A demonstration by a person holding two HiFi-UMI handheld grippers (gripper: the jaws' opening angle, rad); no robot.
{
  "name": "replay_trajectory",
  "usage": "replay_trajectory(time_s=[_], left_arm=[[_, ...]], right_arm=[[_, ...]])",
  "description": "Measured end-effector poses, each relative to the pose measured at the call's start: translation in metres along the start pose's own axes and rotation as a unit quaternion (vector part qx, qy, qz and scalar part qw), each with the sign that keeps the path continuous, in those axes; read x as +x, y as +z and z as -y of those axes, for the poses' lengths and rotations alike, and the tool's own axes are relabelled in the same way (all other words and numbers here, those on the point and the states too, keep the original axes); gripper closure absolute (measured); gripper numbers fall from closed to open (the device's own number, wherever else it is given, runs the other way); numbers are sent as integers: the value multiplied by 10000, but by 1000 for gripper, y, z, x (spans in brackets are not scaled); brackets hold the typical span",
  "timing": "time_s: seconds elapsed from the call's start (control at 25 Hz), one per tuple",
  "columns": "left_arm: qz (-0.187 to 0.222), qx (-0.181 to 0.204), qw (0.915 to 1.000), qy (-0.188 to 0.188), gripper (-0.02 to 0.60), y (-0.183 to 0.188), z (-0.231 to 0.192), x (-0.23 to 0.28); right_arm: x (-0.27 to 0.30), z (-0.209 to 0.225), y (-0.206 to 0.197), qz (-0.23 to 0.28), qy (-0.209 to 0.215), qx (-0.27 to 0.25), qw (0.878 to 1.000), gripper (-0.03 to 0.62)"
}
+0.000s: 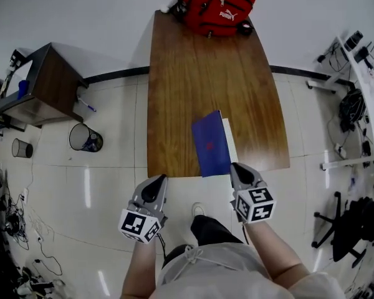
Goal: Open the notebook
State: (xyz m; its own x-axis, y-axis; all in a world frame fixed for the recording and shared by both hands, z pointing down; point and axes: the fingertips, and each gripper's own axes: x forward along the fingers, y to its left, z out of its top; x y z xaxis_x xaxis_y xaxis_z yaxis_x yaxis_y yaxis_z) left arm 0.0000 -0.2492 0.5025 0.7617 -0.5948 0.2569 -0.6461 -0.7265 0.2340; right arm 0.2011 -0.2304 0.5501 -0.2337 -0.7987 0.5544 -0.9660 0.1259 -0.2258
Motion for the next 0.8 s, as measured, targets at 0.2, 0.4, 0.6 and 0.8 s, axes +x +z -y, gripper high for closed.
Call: replay_trajectory(time_s=[0.2, 0.4, 0.6, 0.8], left_arm=[[147, -35, 9994, 321, 588, 8, -6, -39], [205, -228, 9968, 732, 588, -2, -18, -79], [170, -478, 9928, 1087, 588, -24, -31, -109], [177, -698, 9876, 1394, 588, -50, -49, -129]], right_arm=[[0, -58, 22, 149, 568, -311, 9978, 586], [14, -126, 19, -14, 1226, -506, 9912, 585], [35, -172, -7, -298, 1577, -728, 9843, 579], [69, -197, -51, -713, 1687, -906, 9789, 577]])
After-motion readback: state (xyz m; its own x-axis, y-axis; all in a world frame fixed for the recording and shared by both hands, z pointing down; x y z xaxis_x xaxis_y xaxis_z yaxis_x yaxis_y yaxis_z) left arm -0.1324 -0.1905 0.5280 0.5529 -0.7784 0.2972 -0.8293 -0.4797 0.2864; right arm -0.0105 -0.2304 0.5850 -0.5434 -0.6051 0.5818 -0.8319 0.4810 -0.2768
